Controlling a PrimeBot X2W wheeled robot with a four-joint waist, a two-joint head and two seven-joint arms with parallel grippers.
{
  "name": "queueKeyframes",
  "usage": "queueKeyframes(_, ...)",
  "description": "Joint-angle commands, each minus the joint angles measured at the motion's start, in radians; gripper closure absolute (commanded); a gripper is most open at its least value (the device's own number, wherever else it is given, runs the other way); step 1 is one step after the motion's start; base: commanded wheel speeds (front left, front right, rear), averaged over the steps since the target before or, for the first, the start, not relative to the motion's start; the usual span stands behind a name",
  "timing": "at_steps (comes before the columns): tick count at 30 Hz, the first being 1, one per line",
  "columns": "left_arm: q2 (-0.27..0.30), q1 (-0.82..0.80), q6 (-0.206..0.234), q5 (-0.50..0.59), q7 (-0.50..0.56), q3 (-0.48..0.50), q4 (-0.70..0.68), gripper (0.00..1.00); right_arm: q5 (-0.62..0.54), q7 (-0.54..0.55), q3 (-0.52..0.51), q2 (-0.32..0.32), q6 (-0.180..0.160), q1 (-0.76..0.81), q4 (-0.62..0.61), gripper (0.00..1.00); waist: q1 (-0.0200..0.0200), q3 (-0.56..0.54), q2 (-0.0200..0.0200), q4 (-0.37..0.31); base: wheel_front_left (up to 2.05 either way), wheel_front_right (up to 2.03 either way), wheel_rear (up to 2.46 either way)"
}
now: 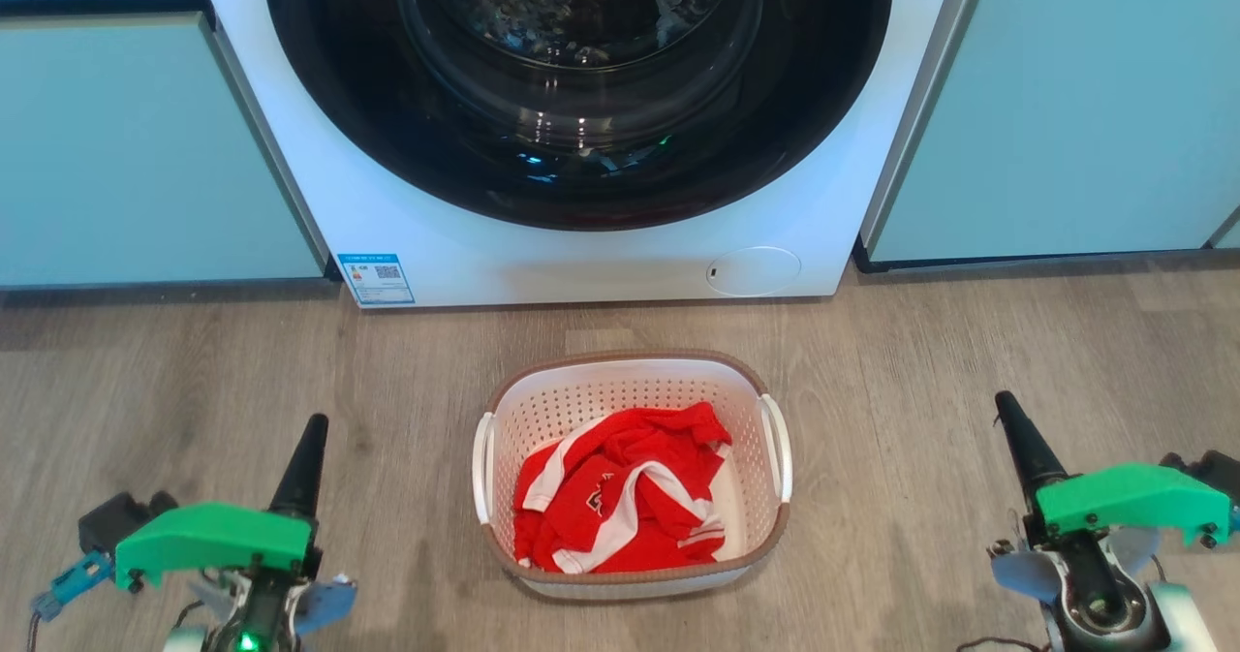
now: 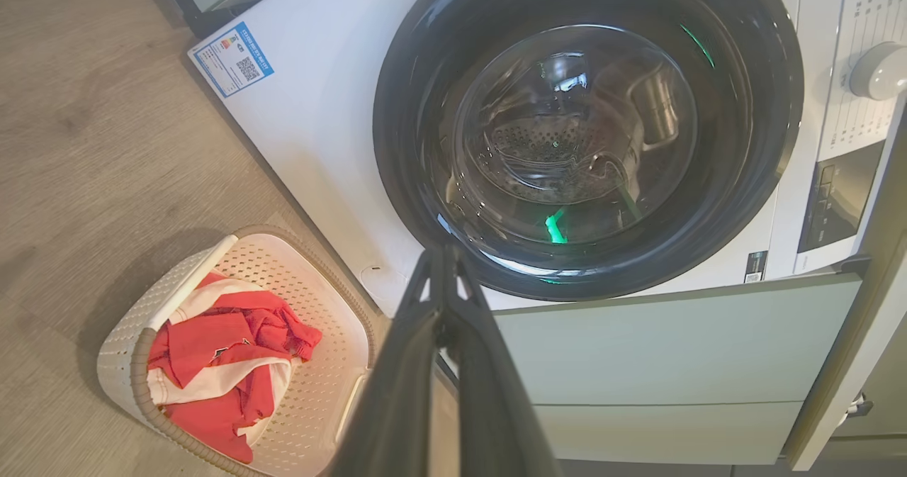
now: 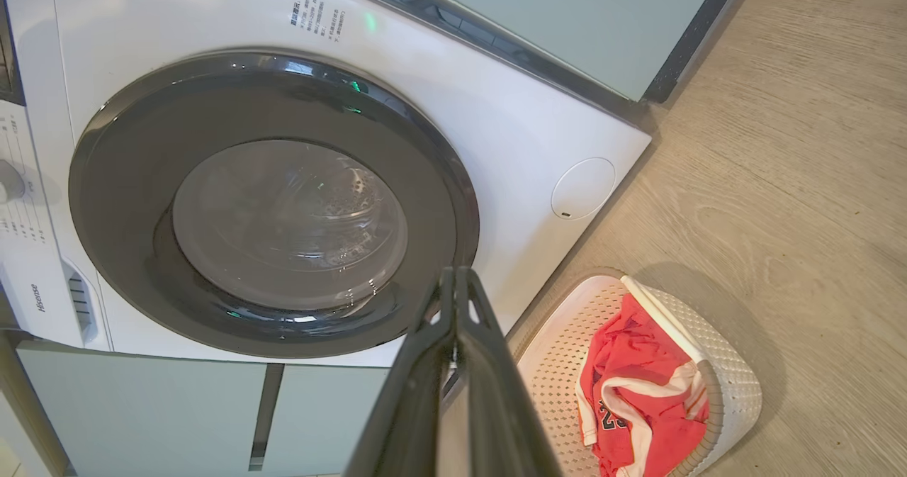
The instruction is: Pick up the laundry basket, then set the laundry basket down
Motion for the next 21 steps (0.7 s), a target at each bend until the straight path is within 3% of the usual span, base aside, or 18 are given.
queueKeyframes(1,0.003,-0.065,-0.015,-0.036,0.009,0.046,-0.028,1.00,0.038,0.011,0.005,-0.007,-0.003,-0.035,-0.043,1.00,0.0000,0.000,0.0000,0.000,0.00,0.00,0.00)
queueKeyframes(21,-0.011,-0.077,-0.051,-0.231,0.050,0.103,-0.021,1.00,0.250,0.051,-0.023,-0.006,-0.003,-0.032,-0.053,1.00,0.0000,0.001,0.0000,0.002,0.00,0.00,0.00)
